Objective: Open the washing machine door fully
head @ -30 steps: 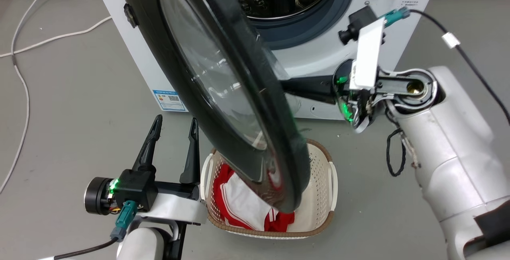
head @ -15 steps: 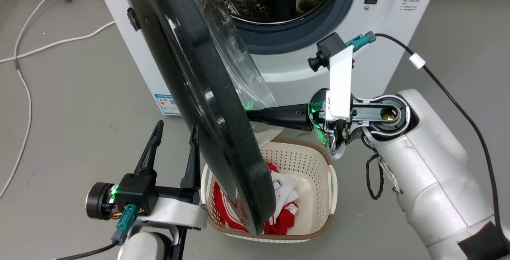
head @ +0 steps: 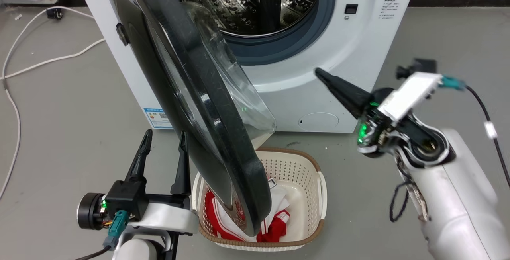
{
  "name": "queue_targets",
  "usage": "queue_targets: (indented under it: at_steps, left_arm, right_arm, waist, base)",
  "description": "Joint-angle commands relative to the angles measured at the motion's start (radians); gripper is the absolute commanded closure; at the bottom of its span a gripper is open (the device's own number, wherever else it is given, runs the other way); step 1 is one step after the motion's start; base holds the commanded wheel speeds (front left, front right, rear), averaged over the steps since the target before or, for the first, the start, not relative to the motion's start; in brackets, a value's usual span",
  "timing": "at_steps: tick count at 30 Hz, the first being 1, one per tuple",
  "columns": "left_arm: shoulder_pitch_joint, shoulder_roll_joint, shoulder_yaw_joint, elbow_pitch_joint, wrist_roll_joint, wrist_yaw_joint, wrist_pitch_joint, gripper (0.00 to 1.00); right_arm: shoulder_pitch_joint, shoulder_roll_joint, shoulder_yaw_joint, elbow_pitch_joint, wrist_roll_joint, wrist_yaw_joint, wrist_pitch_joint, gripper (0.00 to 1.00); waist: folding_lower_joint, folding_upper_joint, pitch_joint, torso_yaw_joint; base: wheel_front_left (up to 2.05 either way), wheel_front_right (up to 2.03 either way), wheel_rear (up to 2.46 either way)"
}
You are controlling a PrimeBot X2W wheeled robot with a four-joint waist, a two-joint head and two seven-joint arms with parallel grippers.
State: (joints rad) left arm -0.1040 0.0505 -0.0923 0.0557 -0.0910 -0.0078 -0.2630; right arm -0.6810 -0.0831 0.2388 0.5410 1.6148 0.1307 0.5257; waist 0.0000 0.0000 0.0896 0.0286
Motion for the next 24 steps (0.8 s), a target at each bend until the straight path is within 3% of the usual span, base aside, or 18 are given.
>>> queue_targets:
  at_steps: [1,6,7,9,10,17,24]
  left_arm:
    - [0.017,0.0,0.007,0.001,0.007,-0.001,-0.003,0.0]
    - [0.031,0.0,0.04,0.005,0.008,-0.004,-0.003,0.0]
    - [0.036,0.0,0.047,0.006,0.009,-0.006,-0.003,0.0]
    - [0.042,0.0,0.055,0.008,0.01,-0.007,-0.003,0.0]
    - [0.045,0.0,0.059,0.008,0.01,-0.008,-0.003,0.0]
    - [0.061,0.0,0.082,0.005,0.012,-0.01,-0.003,0.0]
    - [0.065,0.0,0.089,0.004,0.01,-0.007,-0.003,0.0]
  right_arm:
    - [0.046,-0.009,-0.02,-0.014,0.0,0.0,-0.035,1.0]
    - [0.18,-0.051,-0.091,-0.079,-0.025,0.0,-0.16,1.0]
    - [0.209,-0.056,-0.107,-0.095,-0.027,0.0,-0.186,0.91]
    - [0.267,-0.065,-0.133,-0.136,-0.039,0.0,-0.237,0.36]
    - [0.297,-0.069,-0.149,-0.153,-0.047,0.0,-0.269,0.0]
    - [0.46,-0.087,-0.173,-0.284,-0.198,0.0,-0.475,0.0]
    - [0.533,-0.137,-0.156,-0.336,-0.593,0.0,-0.727,0.0]
  waist:
    - [0.0,0.0,-0.007,-0.008]
    - [0.0,0.0,-0.026,-0.024]
    - [0.0,0.0,-0.03,-0.027]
    - [0.0,0.0,-0.038,-0.03]
    - [0.0,0.0,-0.042,-0.032]
    - [0.0,0.0,-0.053,-0.043]
    - [0.0,0.0,-0.061,-0.044]
  base:
    - [0.0,0.0,0.0]
    - [0.0,0.0,0.0]
    - [0.0,0.0,0.0]
    - [0.0,0.0,0.0]
    - [0.0,0.0,0.0]
    - [0.0,0.0,0.0]
    - [0.0,0.0,0.0]
